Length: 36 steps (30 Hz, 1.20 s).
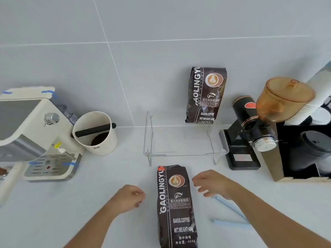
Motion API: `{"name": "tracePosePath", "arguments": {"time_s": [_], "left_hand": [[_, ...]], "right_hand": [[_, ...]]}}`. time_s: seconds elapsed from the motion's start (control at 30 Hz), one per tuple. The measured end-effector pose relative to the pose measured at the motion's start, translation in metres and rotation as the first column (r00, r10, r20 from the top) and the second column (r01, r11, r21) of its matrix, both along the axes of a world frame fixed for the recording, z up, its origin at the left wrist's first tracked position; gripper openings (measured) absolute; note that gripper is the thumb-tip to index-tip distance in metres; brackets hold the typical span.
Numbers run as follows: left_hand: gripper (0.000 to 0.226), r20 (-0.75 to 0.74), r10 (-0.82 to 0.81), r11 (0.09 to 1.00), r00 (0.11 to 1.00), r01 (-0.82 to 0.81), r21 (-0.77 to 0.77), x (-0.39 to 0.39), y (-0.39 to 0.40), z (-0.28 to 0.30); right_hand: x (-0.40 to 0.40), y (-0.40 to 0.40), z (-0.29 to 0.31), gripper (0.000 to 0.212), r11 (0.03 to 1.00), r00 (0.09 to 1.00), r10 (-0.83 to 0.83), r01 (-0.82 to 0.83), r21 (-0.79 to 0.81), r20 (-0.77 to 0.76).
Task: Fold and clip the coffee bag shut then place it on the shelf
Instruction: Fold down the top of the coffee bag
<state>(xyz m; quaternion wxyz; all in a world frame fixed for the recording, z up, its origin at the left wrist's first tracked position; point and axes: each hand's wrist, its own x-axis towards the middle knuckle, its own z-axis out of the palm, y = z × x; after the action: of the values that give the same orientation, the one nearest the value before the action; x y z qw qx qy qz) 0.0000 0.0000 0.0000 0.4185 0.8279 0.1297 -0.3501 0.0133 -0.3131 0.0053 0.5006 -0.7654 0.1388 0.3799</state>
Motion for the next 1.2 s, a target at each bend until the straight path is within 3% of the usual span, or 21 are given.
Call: {"name": "tracePosePath", "arguments": {"time_s": [0.13,0.23,0.37,0.67,1.03,1.2], "left_hand": [[0.017,-0.068,0.211,0.959,0.975,-0.22,-0.179,-0.011,-0.02,-0.012],[0.027,-0.153,0.283,0.909,0.947,-0.316,-0.272,-0.013,-0.035,-0.015],[0.034,-0.221,0.256,0.892,0.941,-0.318,-0.321,-0.017,-0.045,-0.017],[0.017,-0.176,0.38,0.837,0.908,-0.418,-0.352,-0.026,-0.056,-0.018],[0.012,-0.102,0.409,0.811,0.907,-0.412,-0.416,-0.054,-0.052,0.004],[0.031,-0.009,0.425,0.802,0.905,-0.382,-0.46,-0.062,-0.051,0.016]], "right_hand": [[-0.016,0.008,-0.016,0.02,0.98,0.984,-0.163,0.169,0.102,-0.066],[-0.024,0.015,-0.026,0.024,0.96,0.97,-0.214,0.231,0.161,-0.117],[-0.032,0.025,-0.029,0.021,0.94,0.963,-0.234,0.26,0.221,-0.138],[-0.036,0.036,-0.034,0.02,0.91,0.938,-0.331,0.347,0.228,-0.106],[-0.058,0.043,-0.014,0.016,0.91,0.928,-0.355,0.314,0.272,0.113],[-0.071,0.052,0.009,0.03,0.907,0.889,-0.38,0.305,0.292,0.255]]}}
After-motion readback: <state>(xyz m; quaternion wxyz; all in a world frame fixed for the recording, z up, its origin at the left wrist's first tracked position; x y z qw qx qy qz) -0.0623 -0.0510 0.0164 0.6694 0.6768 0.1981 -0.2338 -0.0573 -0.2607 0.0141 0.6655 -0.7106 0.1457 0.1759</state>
